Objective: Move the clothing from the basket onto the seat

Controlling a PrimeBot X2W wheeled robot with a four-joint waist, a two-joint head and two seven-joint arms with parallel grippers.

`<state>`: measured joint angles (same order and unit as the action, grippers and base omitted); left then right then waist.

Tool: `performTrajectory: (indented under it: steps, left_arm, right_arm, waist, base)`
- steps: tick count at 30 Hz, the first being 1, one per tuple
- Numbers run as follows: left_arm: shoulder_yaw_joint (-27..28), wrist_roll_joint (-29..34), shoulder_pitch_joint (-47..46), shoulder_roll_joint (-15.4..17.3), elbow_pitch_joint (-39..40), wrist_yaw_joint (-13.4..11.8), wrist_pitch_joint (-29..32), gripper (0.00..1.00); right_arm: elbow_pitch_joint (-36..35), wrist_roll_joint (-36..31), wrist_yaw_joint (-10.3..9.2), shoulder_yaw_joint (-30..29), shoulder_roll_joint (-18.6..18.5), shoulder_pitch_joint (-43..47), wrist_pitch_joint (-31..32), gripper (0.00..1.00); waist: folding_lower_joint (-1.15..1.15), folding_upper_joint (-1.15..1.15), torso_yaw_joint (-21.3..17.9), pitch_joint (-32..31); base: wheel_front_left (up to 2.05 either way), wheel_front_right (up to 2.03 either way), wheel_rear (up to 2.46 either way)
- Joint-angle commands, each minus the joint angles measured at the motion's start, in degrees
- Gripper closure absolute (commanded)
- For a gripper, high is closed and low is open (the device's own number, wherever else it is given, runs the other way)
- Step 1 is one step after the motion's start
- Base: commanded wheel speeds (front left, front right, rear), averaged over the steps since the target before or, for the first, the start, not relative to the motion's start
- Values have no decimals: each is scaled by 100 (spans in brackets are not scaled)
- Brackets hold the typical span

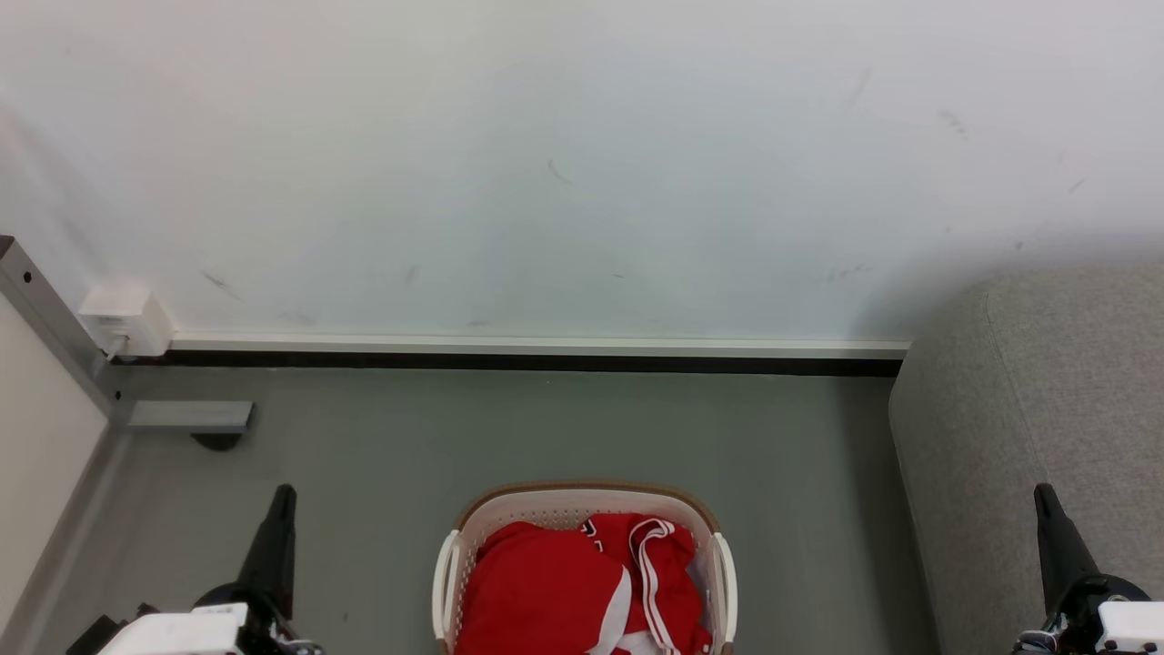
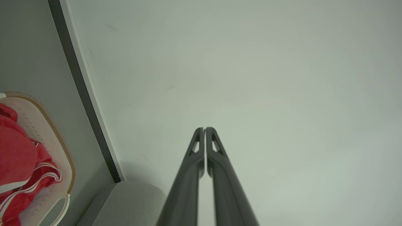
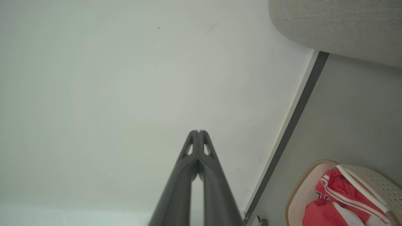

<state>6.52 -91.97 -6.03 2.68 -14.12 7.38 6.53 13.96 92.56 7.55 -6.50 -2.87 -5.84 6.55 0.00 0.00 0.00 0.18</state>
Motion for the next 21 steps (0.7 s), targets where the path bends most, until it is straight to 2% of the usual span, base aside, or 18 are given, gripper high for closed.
performTrajectory:
  steps: [1, 21]
  left_arm:
    - [6, -85, -41, 42, 22, 29, 18, 100]
    - [6, -85, -41, 43, 22, 29, 18, 100]
  right_arm:
    - [15, -31, -13, -17, 3, -75, 9, 100]
    - [15, -31, -14, -17, 3, -75, 9, 100]
  waist:
    - [0, 0, 0, 0]
    - [0, 0, 0, 0]
  base:
    - [0, 0, 0]
    - [0, 0, 0]
